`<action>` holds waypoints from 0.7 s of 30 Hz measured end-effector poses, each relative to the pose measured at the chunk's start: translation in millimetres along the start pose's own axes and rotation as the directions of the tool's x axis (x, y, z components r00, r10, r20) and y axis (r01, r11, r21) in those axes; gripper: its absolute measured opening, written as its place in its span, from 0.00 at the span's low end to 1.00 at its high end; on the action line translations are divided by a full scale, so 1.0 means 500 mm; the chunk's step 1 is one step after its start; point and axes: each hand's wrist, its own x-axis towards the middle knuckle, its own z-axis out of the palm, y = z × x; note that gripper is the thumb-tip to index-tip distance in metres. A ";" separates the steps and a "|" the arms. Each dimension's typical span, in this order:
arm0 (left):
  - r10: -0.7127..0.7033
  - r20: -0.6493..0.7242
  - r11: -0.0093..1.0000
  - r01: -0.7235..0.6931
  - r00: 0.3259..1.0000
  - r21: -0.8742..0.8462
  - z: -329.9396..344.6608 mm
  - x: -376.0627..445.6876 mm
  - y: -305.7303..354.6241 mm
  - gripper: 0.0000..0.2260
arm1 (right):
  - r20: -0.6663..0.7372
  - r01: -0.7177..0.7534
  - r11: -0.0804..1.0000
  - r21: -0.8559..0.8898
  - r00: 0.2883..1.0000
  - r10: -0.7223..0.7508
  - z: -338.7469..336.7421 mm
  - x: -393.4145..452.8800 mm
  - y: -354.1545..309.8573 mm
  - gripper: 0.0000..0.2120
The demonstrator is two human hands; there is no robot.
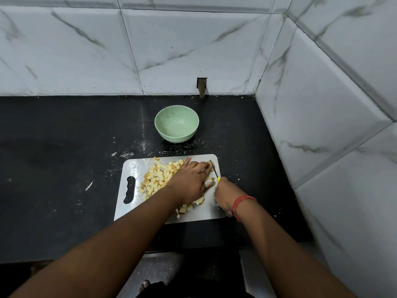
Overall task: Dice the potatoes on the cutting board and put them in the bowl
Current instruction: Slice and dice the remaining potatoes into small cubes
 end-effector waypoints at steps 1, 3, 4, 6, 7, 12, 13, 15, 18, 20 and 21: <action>0.001 0.006 1.000 -0.001 1.000 0.019 -0.001 -0.001 0.001 0.27 | 0.033 -0.006 0.997 -0.074 0.999 0.008 0.001 0.004 0.009 0.08; -0.009 0.024 0.999 0.008 1.000 0.043 -0.004 0.000 0.005 0.27 | 0.044 -0.030 0.998 0.060 0.999 0.028 0.000 0.012 -0.001 0.16; -0.016 0.034 0.999 0.014 0.999 0.052 -0.006 0.001 0.007 0.27 | 0.059 -0.011 0.990 0.143 0.998 0.003 0.011 0.019 0.013 0.17; -0.032 0.046 0.998 0.029 0.998 0.058 -0.007 0.001 0.010 0.28 | 0.013 0.052 0.995 0.084 0.998 -0.053 0.053 0.021 0.037 0.17; -0.037 0.047 0.998 0.035 0.998 0.052 -0.006 0.001 0.012 0.28 | 0.049 -0.036 0.956 0.293 0.999 0.023 0.069 0.021 0.051 0.16; -0.054 0.046 0.998 0.055 0.997 -0.015 0.004 -0.004 0.009 0.27 | -0.054 -0.012 0.941 0.339 0.998 0.032 0.084 0.029 0.101 0.11; -0.054 0.041 0.998 0.055 0.998 -0.019 0.006 -0.005 0.007 0.27 | -0.084 0.011 0.923 0.386 0.996 0.024 0.082 0.033 0.098 0.10; -0.054 0.038 0.998 0.055 0.998 -0.017 0.011 -0.006 0.007 0.27 | -0.158 0.059 0.897 0.438 0.987 0.013 0.069 0.035 0.090 0.08; -0.062 0.043 0.998 0.063 0.997 -0.005 0.017 -0.010 0.008 0.28 | -0.145 0.031 0.896 0.443 0.989 0.037 0.054 0.040 0.060 0.09; -0.069 0.044 0.998 0.070 0.997 -0.009 0.014 -0.011 0.010 0.27 | -0.118 0.005 0.891 0.454 0.992 0.054 0.038 0.037 0.044 0.15; -0.072 0.043 0.997 0.072 0.997 -0.013 0.011 -0.011 0.011 0.27 | -0.120 -0.003 0.891 0.454 0.991 0.064 0.032 0.038 0.035 0.17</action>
